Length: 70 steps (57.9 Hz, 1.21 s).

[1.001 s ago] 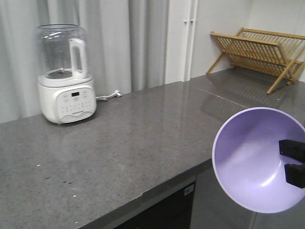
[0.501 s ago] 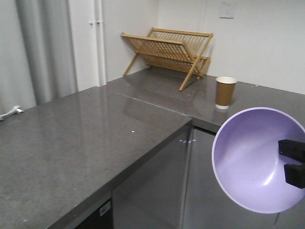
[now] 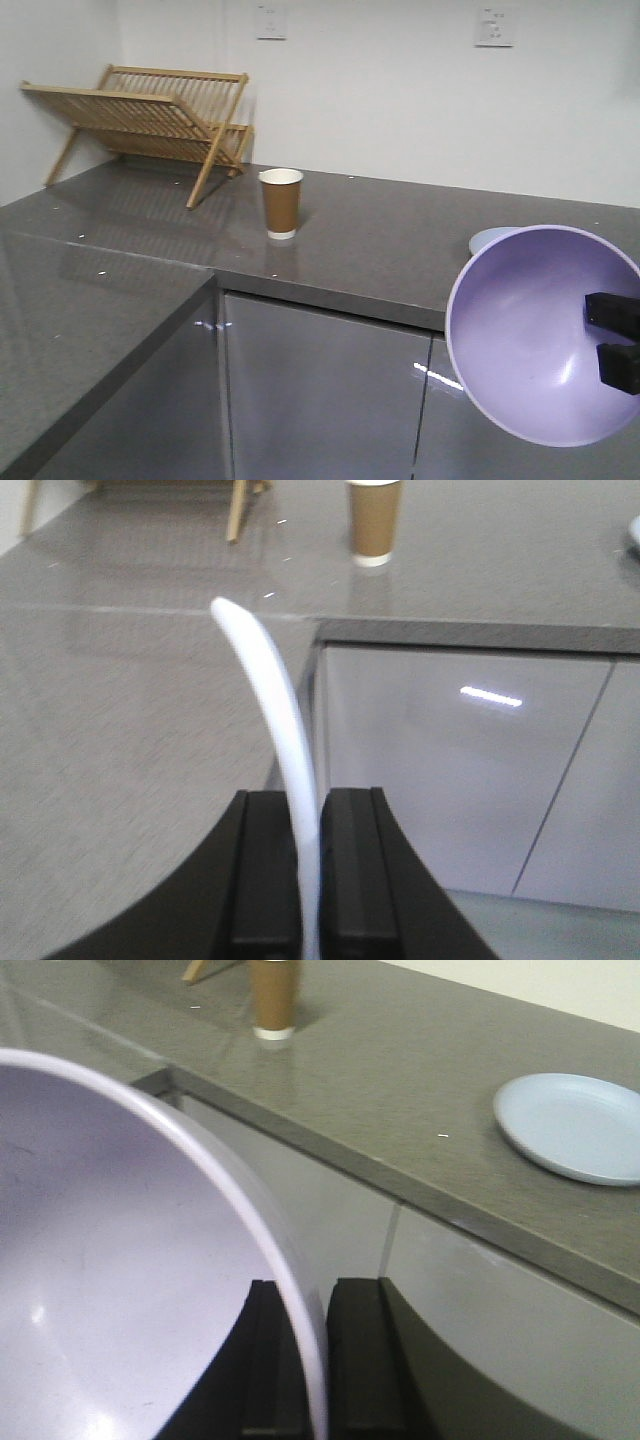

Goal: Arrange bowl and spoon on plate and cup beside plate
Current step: 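Drive the base to the counter with the pale blue plate, then move the held bowl over the pale blue plate with the right gripper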

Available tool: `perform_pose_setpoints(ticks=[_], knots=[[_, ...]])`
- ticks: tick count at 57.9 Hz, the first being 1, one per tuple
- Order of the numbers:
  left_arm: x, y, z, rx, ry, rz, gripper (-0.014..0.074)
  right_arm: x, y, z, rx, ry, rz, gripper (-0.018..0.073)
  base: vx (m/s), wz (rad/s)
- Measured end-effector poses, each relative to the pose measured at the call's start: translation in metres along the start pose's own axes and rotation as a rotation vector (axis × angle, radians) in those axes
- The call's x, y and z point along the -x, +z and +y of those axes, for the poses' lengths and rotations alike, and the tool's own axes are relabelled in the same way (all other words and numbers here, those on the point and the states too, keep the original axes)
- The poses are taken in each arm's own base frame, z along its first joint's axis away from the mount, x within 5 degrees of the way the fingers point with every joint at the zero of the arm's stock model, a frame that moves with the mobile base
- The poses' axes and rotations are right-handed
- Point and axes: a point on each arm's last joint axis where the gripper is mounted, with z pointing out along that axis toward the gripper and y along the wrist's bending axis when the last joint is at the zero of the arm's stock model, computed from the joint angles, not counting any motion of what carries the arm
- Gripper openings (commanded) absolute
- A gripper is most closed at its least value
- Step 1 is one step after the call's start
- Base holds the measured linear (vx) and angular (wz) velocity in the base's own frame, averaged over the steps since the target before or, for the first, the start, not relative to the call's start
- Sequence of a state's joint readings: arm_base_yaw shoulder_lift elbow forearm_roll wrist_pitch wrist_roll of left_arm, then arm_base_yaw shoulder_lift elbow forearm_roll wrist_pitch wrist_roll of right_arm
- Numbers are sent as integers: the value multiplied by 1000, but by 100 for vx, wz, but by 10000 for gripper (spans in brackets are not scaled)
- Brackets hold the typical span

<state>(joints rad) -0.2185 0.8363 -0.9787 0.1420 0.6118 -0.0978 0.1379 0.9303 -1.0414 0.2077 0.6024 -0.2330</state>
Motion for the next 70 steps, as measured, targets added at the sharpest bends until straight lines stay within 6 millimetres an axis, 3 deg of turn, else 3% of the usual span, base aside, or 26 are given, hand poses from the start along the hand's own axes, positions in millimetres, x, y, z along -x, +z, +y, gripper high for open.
perform_pose_setpoints(ticks=[29, 70], knots=[[0, 0, 0, 0, 0, 0, -6, 0, 0, 0, 0, 0, 0, -12, 26, -37], [0, 0, 0, 0, 0, 0, -6, 0, 0, 0, 0, 0, 0, -12, 32, -13]])
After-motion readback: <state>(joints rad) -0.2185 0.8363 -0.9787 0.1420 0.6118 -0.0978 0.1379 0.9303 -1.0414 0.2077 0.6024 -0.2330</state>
